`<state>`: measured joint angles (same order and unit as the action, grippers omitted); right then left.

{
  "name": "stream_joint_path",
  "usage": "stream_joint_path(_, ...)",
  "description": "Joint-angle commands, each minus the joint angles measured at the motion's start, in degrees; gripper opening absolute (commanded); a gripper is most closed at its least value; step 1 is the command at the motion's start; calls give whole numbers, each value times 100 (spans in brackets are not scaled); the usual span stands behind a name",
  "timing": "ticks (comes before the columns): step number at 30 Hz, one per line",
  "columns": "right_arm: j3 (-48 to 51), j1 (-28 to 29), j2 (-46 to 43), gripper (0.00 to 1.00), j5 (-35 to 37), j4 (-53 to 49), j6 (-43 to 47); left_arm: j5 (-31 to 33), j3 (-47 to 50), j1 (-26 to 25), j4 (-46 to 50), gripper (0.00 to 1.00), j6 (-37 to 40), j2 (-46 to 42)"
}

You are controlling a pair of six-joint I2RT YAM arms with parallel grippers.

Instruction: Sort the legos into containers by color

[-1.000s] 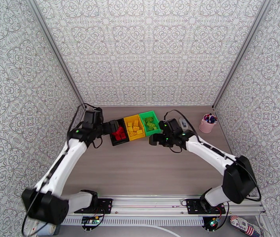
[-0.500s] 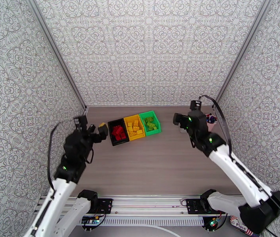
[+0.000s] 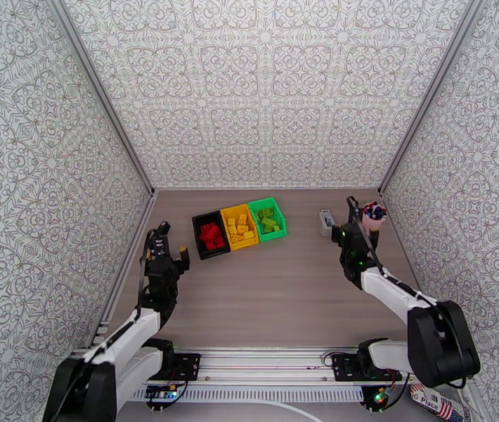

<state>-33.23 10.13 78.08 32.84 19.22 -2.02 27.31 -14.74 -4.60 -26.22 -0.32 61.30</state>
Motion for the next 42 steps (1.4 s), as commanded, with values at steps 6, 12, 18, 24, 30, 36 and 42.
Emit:
stream_joint_path(6,884,-507,605,99,-1171,2460,-183,-843,-147,240,-2136,99,341,1305)
stream_joint_path(12,1235,-573,774,99,-1788,3083,-22,-1291,106,385,-4600,99,295,2996)
stream_joint_path(18,1207,-632,909,99,-1836,3249,-54,-1248,-416,344,-3225,99,216,2763)
stream_joint_path(24,1205,-644,925,99,-1851,3270,-55,-1519,-636,735,-2669,99,-189,2721)
stream_joint_path(30,1247,-644,913,99,-1816,3370,-39,-1517,-629,733,-2669,99,-199,2713)
stream_joint_path(36,1246,-644,911,99,-1816,3368,-43,-1451,-631,715,-2678,99,-186,2712)
stream_joint_path(42,1249,-639,910,99,-1816,3366,-44,-1329,-635,661,-2695,99,-162,2723)
